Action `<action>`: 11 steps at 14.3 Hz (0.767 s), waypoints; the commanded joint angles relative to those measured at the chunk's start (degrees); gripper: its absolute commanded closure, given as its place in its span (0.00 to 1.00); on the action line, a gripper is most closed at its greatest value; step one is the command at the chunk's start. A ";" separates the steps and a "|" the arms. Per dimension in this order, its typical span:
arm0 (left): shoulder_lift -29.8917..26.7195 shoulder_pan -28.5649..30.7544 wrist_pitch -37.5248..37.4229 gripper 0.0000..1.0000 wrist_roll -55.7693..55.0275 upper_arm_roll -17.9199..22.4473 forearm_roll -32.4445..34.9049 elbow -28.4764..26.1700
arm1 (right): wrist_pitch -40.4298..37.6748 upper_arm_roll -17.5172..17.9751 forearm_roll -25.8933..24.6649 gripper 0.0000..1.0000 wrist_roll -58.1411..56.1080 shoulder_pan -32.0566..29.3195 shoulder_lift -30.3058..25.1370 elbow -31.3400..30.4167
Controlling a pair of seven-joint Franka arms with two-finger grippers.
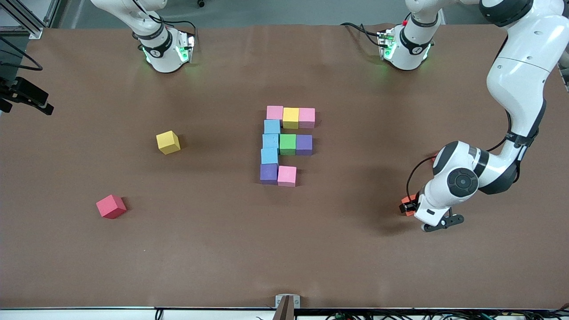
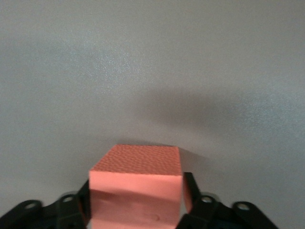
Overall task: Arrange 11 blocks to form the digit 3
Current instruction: 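Place the orange cube beside the pink cube with the left gripper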
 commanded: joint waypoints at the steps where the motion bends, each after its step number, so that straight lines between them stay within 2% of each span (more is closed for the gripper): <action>1: -1.17 -1.27 0.48 0.78 -9.16 -0.80 -2.09 -0.37 | -0.03 0.48 0.10 0.00 0.10 -0.47 0.14 0.47; 5: -1.35 -5.84 0.39 0.78 -27.80 -3.00 -4.29 -0.19 | -0.03 0.48 0.10 0.00 0.10 -0.47 0.14 0.47; 11: -1.17 -18.14 0.74 0.77 -68.13 -3.44 -4.21 1.21 | -0.03 0.48 0.10 0.00 0.10 -0.47 0.14 0.47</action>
